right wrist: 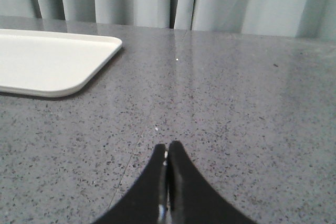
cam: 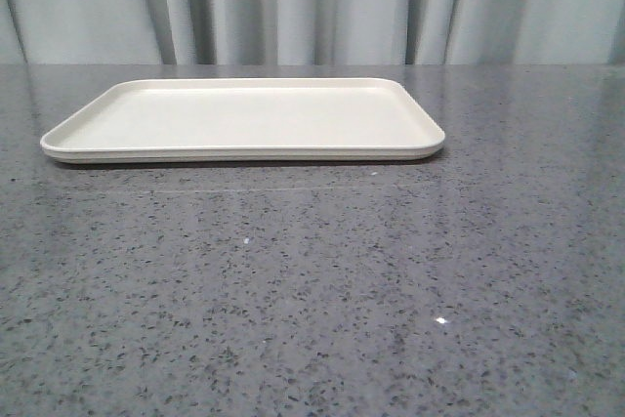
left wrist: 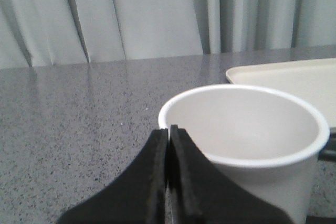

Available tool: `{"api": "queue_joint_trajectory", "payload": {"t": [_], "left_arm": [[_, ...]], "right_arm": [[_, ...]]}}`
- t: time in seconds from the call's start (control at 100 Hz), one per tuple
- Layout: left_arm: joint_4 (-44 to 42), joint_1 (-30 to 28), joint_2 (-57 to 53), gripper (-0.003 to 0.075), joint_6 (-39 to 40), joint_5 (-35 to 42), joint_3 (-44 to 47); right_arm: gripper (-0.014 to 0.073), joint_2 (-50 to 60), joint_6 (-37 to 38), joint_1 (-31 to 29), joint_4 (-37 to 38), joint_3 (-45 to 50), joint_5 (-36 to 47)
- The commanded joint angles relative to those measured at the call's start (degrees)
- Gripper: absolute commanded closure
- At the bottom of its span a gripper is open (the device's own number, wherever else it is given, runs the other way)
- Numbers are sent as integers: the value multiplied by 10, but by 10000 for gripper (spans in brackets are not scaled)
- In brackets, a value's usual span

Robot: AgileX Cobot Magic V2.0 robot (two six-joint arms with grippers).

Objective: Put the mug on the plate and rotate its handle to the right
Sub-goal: 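Lift the white smiley mug by its rim with the left gripper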

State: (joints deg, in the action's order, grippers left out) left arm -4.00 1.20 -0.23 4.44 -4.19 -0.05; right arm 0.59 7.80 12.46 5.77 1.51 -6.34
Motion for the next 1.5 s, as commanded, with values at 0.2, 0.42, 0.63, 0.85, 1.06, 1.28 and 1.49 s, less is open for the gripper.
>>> {"api": "queue_joint_trajectory", "payload": {"t": [0.2, 0.42, 0.63, 0.85, 1.06, 1.28, 1.49], "left_arm": [[73, -2, -14, 740, 4, -13, -101], [83, -2, 76, 740, 4, -224, -268], [132, -2, 226, 740, 4, -417, -433], [199, -2, 340, 740, 4, -524, -552], [199, -2, 376, 740, -11, -532, -559], [200, -2, 377, 680, -44, -534, -559], [201, -2, 377, 307, -44, -528, -559]], "right_arm": [[659, 5, -4, -3, -33, -61, 43], [659, -73, -4, -3, -45, -234, -159], [659, -207, -4, -3, -44, -396, -315], [659, -326, -9, -3, -44, -516, -412], [659, -371, -9, -3, -44, -523, -407], [588, -379, -9, -3, -44, -523, -401], [243, -379, -9, -3, -44, -523, -391]]}}
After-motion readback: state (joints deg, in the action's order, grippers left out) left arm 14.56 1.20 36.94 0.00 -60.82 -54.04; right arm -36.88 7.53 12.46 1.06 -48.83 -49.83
